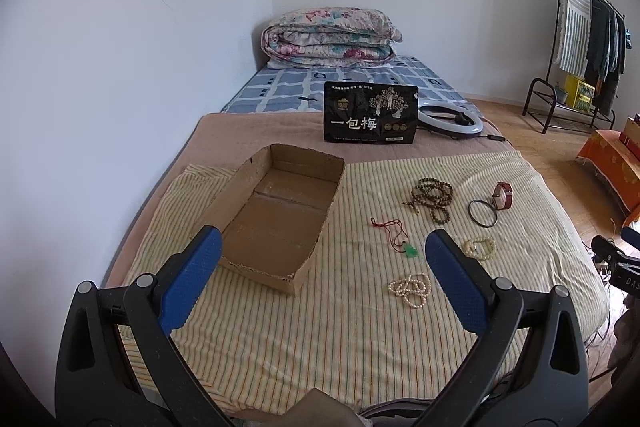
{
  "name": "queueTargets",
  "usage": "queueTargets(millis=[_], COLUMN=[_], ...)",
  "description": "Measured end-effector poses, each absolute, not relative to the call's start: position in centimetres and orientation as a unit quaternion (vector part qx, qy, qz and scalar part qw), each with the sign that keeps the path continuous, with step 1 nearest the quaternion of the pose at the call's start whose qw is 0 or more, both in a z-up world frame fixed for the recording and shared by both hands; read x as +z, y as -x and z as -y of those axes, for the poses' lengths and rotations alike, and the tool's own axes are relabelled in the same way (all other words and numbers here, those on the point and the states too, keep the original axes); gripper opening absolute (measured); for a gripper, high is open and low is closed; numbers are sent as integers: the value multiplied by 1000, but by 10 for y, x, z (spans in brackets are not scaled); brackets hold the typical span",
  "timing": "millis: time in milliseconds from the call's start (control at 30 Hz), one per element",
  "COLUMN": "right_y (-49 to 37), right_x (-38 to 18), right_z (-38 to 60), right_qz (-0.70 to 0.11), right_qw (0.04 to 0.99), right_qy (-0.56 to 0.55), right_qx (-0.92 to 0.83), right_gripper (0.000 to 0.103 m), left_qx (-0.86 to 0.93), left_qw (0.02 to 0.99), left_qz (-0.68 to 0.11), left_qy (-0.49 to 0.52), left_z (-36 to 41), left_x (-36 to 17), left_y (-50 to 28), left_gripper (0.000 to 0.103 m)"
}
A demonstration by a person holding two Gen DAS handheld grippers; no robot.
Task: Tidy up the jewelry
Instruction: 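Move the left tool toward the white pearl necklace on the bed, then grasp the pearl necklace with the left gripper while the right gripper grasps the cream bead bracelet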
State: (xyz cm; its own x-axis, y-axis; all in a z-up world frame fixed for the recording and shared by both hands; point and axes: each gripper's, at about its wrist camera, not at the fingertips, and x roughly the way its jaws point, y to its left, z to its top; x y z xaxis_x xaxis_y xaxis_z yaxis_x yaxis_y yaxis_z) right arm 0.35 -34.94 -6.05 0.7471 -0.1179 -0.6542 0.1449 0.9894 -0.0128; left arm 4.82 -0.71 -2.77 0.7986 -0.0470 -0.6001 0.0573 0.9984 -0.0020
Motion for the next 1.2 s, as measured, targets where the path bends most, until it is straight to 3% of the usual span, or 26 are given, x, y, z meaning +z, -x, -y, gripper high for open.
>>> queueTargets(millis=[300, 367, 633, 1200], right_y=[-33, -41, -74, -139], right_x=[-84, -92, -126, -188], right_z=[357, 358, 360, 364], right_qz=[-360, -369, -409, -484], right_qw=[931, 928, 912, 872], right_qy=[-25, -23, -10, -63], right_qx=[-54, -46, -12, 45], right_gripper=[97, 97, 84, 64], left_qx=[-84, -98, -147, -188], left_qw=[931, 925, 896, 841], left_qz=[-354, -366, -416, -499], left_qy=[-27, -29, -49, -91], left_z=[30, 37, 66, 116], left_x=[-62, -71, -111, -203], left_y=[-62, -66, -84, -136], left_gripper=[95, 86, 69, 68])
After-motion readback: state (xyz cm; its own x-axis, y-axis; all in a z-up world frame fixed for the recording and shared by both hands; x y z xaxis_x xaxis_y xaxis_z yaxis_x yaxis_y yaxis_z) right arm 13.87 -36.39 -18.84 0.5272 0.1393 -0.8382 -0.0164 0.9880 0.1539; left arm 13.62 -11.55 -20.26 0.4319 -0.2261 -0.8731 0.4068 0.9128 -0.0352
